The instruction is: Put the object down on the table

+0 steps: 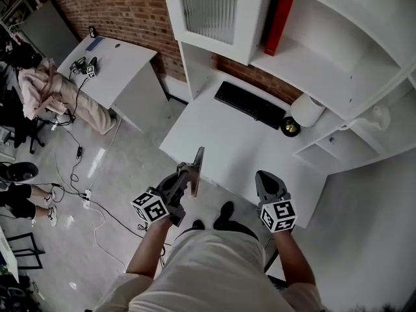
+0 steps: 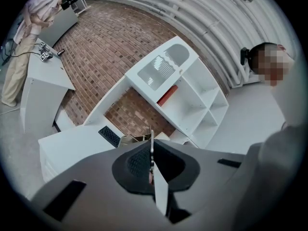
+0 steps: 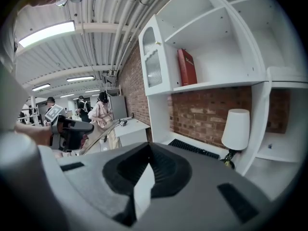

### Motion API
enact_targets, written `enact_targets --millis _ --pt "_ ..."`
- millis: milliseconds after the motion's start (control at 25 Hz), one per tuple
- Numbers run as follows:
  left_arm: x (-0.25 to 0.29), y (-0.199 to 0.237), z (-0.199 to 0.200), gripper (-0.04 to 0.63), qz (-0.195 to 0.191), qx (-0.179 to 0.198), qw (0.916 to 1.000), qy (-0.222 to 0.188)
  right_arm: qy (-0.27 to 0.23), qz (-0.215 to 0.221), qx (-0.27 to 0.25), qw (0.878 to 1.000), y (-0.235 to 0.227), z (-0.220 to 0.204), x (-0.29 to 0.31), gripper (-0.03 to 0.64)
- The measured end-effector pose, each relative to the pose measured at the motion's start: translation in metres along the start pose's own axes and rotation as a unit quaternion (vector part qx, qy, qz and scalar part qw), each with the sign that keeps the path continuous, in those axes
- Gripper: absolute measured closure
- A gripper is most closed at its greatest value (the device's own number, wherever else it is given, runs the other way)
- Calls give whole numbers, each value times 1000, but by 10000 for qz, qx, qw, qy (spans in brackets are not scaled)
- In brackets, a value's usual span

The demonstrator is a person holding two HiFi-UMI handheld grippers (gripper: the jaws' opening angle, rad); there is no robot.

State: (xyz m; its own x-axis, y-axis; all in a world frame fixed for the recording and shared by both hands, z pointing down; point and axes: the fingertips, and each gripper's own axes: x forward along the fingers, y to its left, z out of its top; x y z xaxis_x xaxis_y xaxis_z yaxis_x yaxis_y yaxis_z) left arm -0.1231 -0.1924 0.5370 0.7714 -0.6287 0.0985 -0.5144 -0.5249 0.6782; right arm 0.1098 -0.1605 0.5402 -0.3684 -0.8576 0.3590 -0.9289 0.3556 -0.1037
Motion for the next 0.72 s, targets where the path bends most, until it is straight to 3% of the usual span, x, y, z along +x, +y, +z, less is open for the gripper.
enact_targets --millis 360,720 --pt "78 6 -9 601 175 31 9995 276 215 159 187 9995 -56 -15 17 615" --pt "136 29 -23 601 318 -11 9973 658 395 51 353 9986 -87 -36 21 615"
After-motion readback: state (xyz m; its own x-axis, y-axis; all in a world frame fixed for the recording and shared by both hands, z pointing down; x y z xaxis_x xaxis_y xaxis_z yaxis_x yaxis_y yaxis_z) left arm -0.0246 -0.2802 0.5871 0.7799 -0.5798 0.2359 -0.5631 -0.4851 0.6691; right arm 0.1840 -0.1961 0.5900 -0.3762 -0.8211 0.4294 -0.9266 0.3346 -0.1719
